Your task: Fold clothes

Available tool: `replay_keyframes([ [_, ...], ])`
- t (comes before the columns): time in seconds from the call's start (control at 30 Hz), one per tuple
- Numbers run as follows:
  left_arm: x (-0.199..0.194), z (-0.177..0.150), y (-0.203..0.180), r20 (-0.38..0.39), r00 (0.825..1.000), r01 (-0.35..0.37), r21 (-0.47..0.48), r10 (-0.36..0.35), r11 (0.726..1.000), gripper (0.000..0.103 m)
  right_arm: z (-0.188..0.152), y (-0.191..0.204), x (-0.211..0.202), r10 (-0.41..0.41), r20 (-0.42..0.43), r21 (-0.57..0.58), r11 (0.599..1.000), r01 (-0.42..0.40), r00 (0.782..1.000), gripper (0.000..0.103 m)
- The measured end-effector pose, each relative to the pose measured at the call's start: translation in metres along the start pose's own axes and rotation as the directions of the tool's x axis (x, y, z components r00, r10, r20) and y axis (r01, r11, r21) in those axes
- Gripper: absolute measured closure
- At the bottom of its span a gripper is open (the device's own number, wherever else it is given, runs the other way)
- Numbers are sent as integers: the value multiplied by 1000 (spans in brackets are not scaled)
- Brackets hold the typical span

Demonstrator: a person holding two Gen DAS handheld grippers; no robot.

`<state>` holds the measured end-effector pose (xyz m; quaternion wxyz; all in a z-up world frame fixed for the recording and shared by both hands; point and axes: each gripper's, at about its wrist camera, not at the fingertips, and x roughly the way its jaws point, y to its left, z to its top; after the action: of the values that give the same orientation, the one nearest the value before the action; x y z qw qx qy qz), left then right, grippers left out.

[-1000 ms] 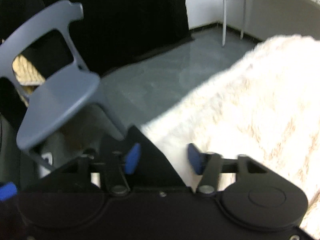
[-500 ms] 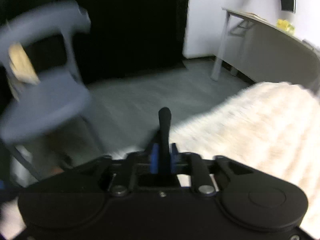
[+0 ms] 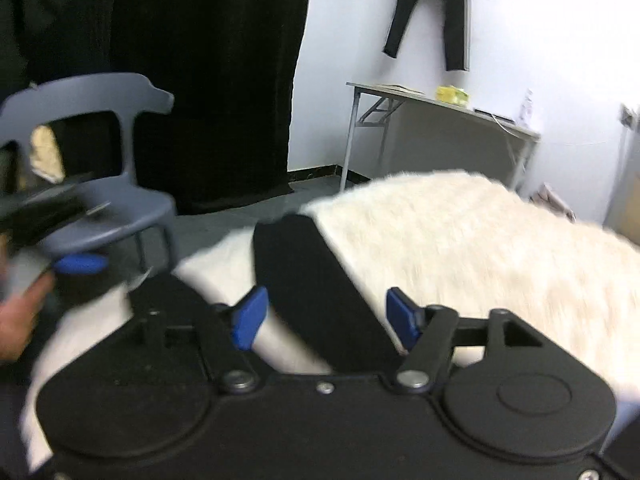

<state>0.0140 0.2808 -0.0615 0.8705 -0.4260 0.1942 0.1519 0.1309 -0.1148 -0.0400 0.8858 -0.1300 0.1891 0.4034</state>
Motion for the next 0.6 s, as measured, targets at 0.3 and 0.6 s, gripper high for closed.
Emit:
replay_keyframes([
  [0.3, 39, -9, -26, -116, 993, 13, 242, 15, 970, 97, -111, -14, -57, -13, -155, 164, 986, 39, 988, 39],
  [0.6, -34, 37, 3, 107, 992, -89, 271, 62, 959, 97, -129, -7, -53, 31, -122, 179, 984, -9, 992, 37],
])
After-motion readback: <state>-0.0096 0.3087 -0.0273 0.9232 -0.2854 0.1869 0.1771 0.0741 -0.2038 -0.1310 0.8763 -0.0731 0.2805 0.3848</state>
